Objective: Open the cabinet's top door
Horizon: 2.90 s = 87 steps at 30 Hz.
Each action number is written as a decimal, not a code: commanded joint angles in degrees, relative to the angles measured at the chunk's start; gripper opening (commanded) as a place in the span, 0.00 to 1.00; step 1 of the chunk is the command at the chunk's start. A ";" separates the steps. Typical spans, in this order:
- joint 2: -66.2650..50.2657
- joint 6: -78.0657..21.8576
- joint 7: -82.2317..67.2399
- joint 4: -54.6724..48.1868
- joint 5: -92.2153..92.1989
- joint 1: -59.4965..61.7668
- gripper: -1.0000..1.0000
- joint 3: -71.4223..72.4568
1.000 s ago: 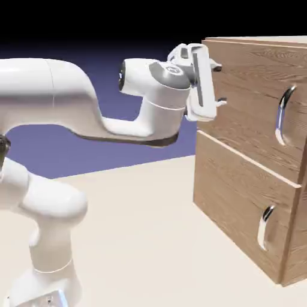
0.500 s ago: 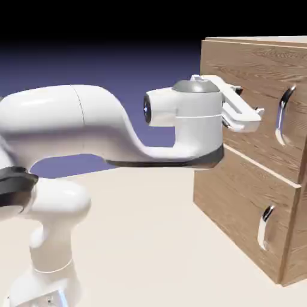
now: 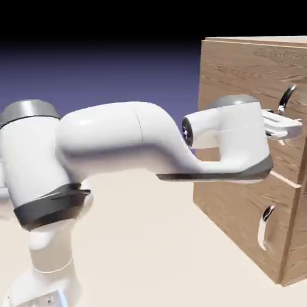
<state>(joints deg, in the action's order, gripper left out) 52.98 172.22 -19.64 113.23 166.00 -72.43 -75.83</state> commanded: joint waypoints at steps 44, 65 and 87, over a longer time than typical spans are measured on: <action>22.93 -29.12 -18.03 57.05 -67.66 70.41 0.00 73.29; 27.86 -65.85 -27.79 52.17 -114.61 61.01 0.00 114.30; 16.90 -104.70 -29.19 8.57 -138.18 93.48 0.00 148.10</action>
<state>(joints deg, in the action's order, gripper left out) 69.89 67.46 -48.84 121.80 27.82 21.05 72.24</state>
